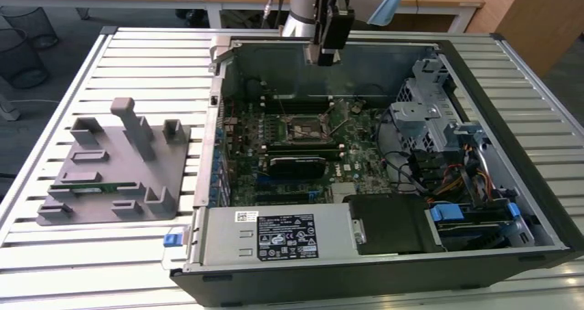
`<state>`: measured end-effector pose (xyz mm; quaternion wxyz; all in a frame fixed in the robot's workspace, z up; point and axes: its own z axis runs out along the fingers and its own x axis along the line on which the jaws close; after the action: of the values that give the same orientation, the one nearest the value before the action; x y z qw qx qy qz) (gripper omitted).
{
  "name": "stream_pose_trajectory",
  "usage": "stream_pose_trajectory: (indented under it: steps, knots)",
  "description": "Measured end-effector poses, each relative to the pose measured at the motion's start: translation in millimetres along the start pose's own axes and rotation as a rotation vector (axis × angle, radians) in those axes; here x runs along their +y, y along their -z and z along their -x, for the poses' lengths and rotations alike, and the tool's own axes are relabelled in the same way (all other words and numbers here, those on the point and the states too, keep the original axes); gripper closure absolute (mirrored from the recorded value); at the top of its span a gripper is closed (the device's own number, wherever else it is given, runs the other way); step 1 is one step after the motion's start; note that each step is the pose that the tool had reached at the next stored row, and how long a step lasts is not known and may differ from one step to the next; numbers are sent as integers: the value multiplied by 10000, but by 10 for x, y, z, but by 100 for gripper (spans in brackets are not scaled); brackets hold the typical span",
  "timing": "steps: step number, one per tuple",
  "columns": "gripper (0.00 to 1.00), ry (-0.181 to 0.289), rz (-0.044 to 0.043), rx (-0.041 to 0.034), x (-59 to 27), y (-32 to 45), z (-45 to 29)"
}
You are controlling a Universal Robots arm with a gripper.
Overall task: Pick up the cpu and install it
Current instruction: 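Place the cpu into insertion slot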
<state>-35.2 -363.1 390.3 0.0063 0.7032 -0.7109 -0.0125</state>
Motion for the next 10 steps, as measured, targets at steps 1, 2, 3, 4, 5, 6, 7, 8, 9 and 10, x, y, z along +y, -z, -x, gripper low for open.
stream_pose_trajectory:
  steps: [1, 2, 3, 4, 5, 6, 7, 8, 9, 10]
  knots:
    - [47, 0, 0, 0, 0, -7, 0]
    - [47, 0, 0, 1, 0, -14, 0]
    - [47, 0, 0, 0, -1, -20, 0]
    - [47, 0, 0, 1, -1, -25, 0]
    - [47, 0, 0, 1, -1, -30, 0]
    - [47, 0, 0, 0, -1, -34, 0]
    - [47, 0, 0, 0, -1, -39, 0]
    - [47, 0, 0, 1, -1, -44, 0]
    - [47, 0, 0, 0, -1, -48, 0]
    - [47, 0, 0, 0, -1, -52, 0]
